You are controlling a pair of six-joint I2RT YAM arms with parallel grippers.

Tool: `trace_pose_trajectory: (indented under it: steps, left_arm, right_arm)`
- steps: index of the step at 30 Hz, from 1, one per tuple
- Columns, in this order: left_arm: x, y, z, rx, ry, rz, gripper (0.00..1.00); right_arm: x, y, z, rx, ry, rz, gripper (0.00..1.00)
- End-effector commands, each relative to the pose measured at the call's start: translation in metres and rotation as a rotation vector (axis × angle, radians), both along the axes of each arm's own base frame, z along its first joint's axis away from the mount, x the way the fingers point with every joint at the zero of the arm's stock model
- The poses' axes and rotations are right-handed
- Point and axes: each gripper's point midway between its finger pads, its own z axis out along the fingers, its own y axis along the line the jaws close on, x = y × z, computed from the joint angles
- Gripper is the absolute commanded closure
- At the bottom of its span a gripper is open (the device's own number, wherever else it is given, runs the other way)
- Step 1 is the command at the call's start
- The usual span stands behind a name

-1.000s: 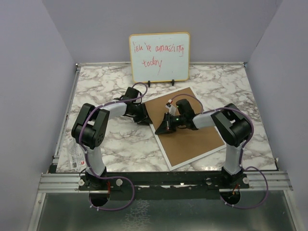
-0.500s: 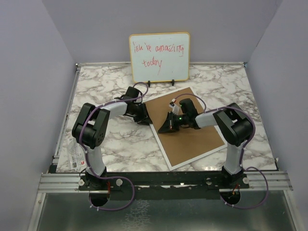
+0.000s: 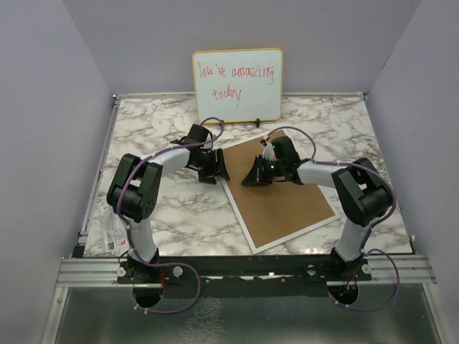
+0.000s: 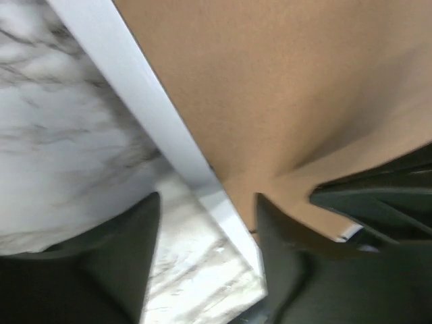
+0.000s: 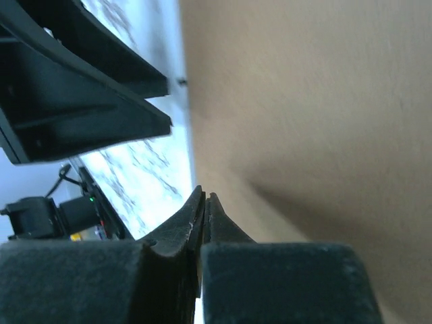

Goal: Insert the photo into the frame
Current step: Install the photo frame at the center of the board.

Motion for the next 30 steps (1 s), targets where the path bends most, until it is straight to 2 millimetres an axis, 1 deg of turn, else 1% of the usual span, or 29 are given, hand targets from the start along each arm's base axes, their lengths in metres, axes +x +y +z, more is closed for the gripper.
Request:
trace_pose_trajectory:
  steps: [1,3,5,7,9,13,15,17,19,21,24,25,27,30]
  left_arm:
    - [0.021,0.032,0.020,0.162,-0.145,0.013,0.27]
    - [0.033,0.031,0.037,0.153,-0.190,0.042,0.19]
    - [0.042,0.033,0.042,0.153,-0.202,0.073,0.15]
    - [0.049,0.036,0.038,0.173,-0.194,0.108,0.14]
    - [0.055,0.037,0.029,0.180,-0.170,0.132,0.14]
    - [0.065,0.030,0.012,0.175,-0.125,0.140,0.22]
    - [0.068,0.028,0.005,0.175,-0.110,0.140,0.27]
    - [0.070,0.030,-0.004,0.195,-0.100,0.142,0.32]
    - [0.071,0.036,-0.014,0.230,-0.089,0.164,0.37]
    - [0.069,0.038,-0.023,0.243,-0.074,0.166,0.43]
    - [0.065,0.041,-0.034,0.264,-0.052,0.173,0.52]
    - [0.064,0.043,-0.036,0.273,-0.050,0.176,0.55]
    - [0.060,0.047,-0.039,0.290,-0.047,0.178,0.60]
    - [0.054,0.053,-0.044,0.316,-0.040,0.176,0.67]
  right_arm:
    - [0.032,0.010,0.044,0.028,-0.129,-0.010,0.96]
    - [0.038,0.017,0.052,0.053,-0.138,0.016,0.92]
    - [0.044,0.025,0.058,0.082,-0.143,0.041,0.90]
    - [0.050,0.032,0.059,0.099,-0.136,0.057,0.88]
    - [0.055,0.039,0.062,0.118,-0.138,0.069,0.87]
    - [0.060,0.055,0.059,0.132,-0.123,0.101,0.83]
    - [0.059,0.062,0.055,0.137,-0.113,0.121,0.75]
    - [0.056,0.069,0.051,0.143,-0.097,0.138,0.71]
    - [0.054,0.074,0.046,0.145,-0.078,0.146,0.71]
    - [0.052,0.077,0.041,0.143,-0.053,0.154,0.77]
    - [0.049,0.081,0.032,0.140,-0.027,0.169,0.94]
    - [0.047,0.081,0.029,0.138,-0.018,0.173,0.96]
    - [0.045,0.081,0.021,0.130,-0.001,0.172,0.99]
    - [0.044,0.079,0.010,0.111,0.019,0.167,0.99]
